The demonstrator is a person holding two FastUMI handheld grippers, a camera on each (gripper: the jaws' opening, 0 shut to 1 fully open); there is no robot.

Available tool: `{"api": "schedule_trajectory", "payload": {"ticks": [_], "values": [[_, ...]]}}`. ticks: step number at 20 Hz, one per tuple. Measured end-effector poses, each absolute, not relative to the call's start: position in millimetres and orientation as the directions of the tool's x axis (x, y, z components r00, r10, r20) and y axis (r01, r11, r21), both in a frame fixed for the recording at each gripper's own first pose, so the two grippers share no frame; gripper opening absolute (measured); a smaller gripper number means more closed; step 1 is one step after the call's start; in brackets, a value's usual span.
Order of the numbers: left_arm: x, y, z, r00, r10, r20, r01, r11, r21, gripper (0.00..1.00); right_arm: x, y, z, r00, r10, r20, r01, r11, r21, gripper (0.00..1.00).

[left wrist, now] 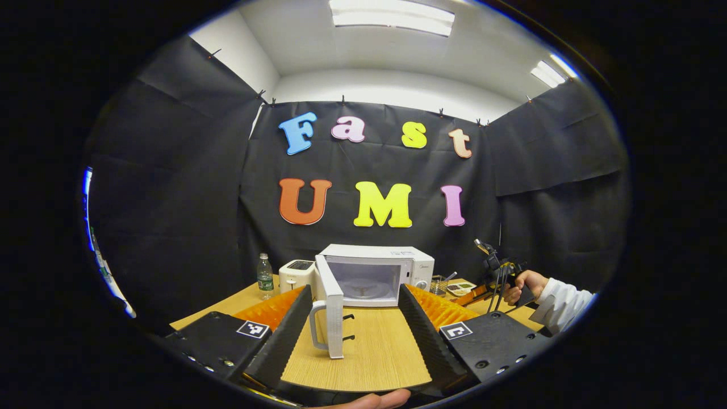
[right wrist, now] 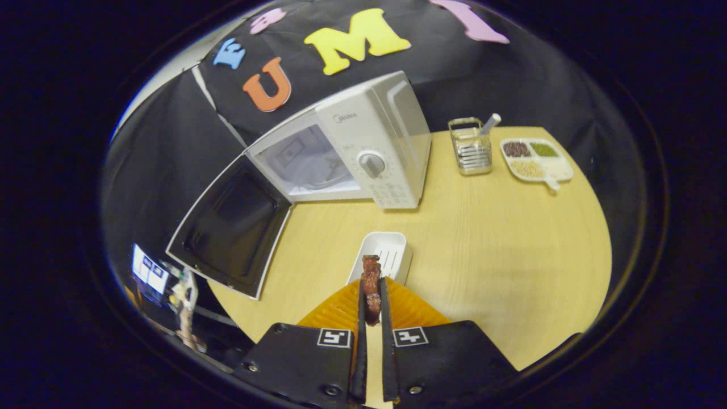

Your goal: Open the microwave oven with the left hand, put the food in, and close the microwave oven.

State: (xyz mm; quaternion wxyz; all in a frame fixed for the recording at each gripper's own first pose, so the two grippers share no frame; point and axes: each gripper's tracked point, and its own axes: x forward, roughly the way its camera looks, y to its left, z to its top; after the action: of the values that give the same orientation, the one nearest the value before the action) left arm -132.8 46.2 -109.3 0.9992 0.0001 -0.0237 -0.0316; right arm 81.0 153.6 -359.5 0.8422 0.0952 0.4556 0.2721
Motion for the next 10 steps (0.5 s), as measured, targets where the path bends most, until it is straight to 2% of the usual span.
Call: {"api": "schedule_trajectory", "payload": {"ticks": [4,10], "values": [[-136.1,44.0,-105.8,0.995,-0.072,0.063,0.072,0.997,-0.002,0.93,69.7,165.6,-337.6,0.578,0.441,-0.686,-0.461,0.871,0.172,0.14],[-132.6,36.7,-118.6,0.997,-0.079,0.02,0.078,0.996,0.054,0.93,50.7,212.0,-309.6,0.702,0.404,-0.587,-0.488,0.872,0.016,0.14]]}}
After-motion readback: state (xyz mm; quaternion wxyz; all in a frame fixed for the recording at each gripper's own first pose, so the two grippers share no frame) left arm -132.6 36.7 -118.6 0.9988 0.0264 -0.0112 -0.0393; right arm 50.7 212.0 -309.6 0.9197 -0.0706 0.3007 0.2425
